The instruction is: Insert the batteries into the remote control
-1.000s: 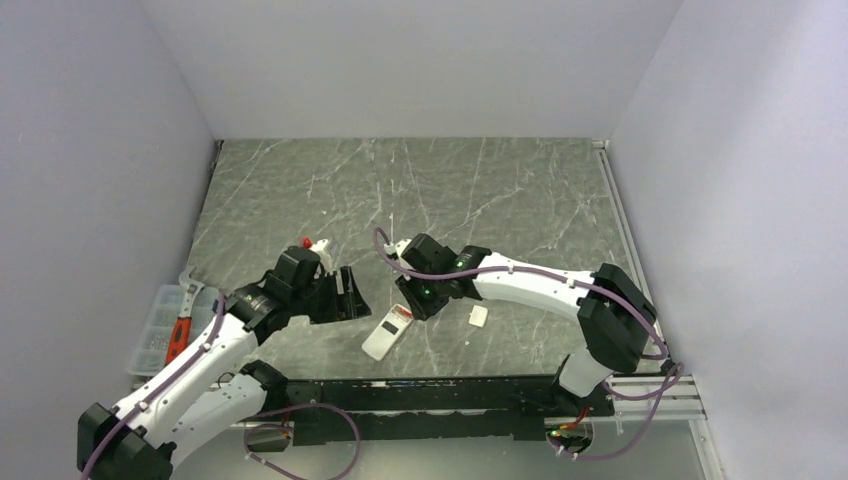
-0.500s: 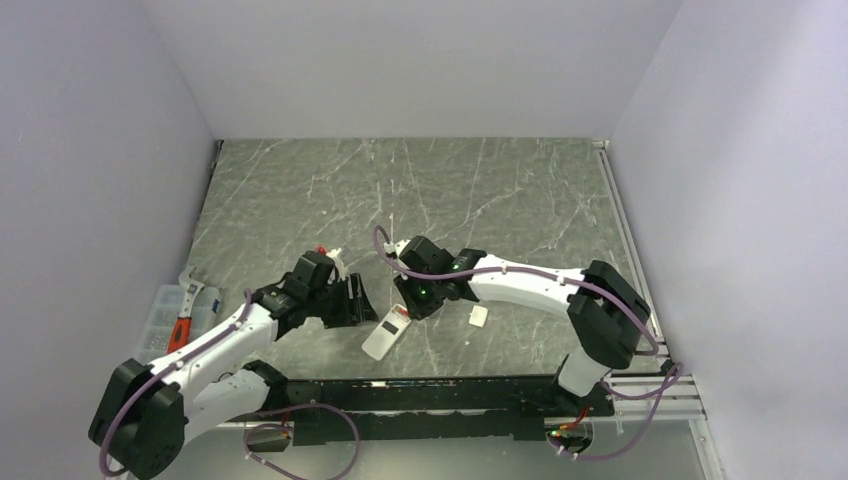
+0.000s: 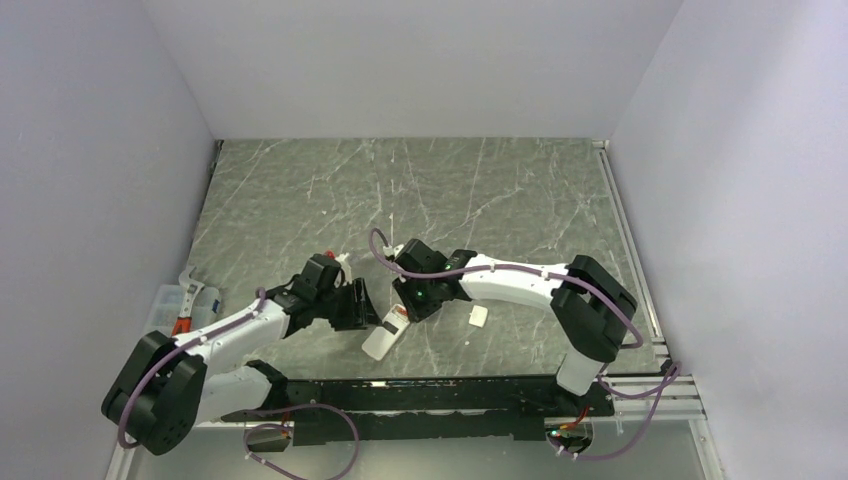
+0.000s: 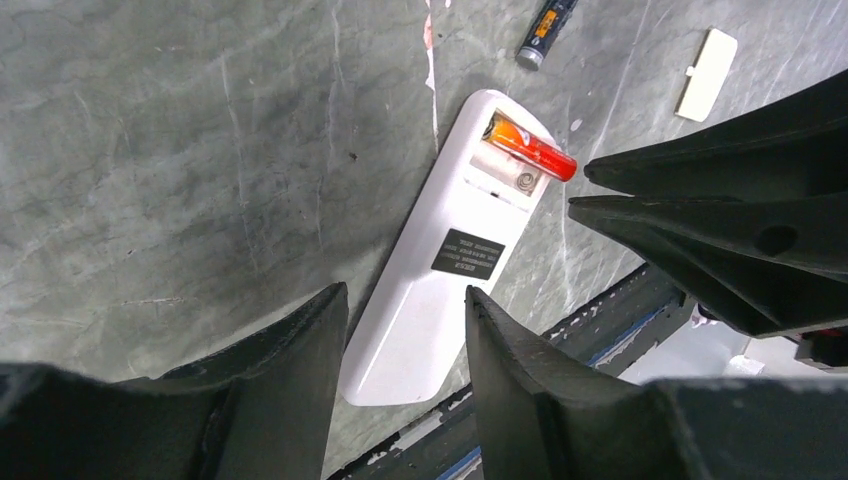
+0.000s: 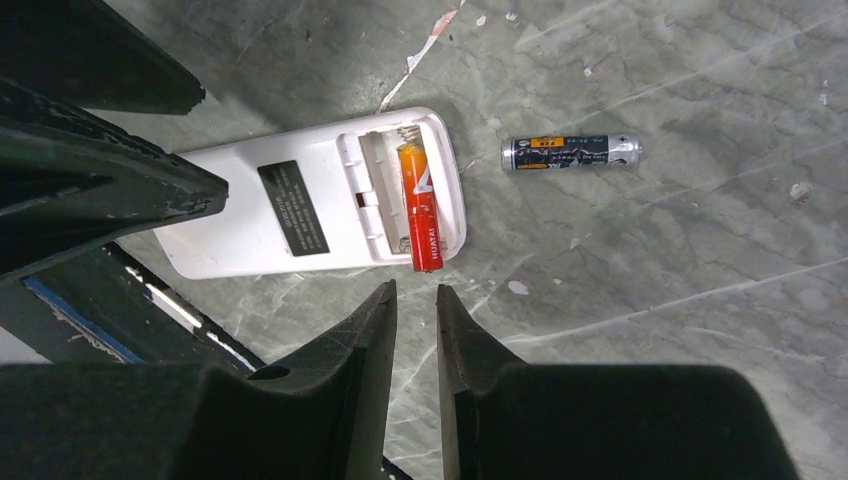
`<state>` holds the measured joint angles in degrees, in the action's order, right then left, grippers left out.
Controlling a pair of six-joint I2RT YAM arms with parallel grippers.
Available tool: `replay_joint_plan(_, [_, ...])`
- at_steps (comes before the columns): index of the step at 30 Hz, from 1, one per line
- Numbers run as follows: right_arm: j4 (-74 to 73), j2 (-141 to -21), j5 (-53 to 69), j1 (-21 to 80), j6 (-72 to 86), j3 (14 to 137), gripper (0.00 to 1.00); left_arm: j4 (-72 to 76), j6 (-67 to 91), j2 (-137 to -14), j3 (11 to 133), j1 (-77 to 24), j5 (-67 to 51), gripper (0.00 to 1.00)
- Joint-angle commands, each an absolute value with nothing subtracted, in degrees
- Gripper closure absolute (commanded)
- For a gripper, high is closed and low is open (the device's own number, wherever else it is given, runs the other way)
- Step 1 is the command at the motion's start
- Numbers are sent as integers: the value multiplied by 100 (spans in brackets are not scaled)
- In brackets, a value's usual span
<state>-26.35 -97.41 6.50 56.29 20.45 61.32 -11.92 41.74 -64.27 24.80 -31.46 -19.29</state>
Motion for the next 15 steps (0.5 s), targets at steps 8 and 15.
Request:
replay_joint_plan(8, [-2443, -9814, 586, 5643, 2171, 6412, 76, -544, 4210, -6790, 2344, -3146, -2280, 53])
replay_joint_plan(15, [-2439, -9847, 582, 5643, 2188, 6425, 77, -463, 4159, -6946, 2347, -3146, -2303, 55])
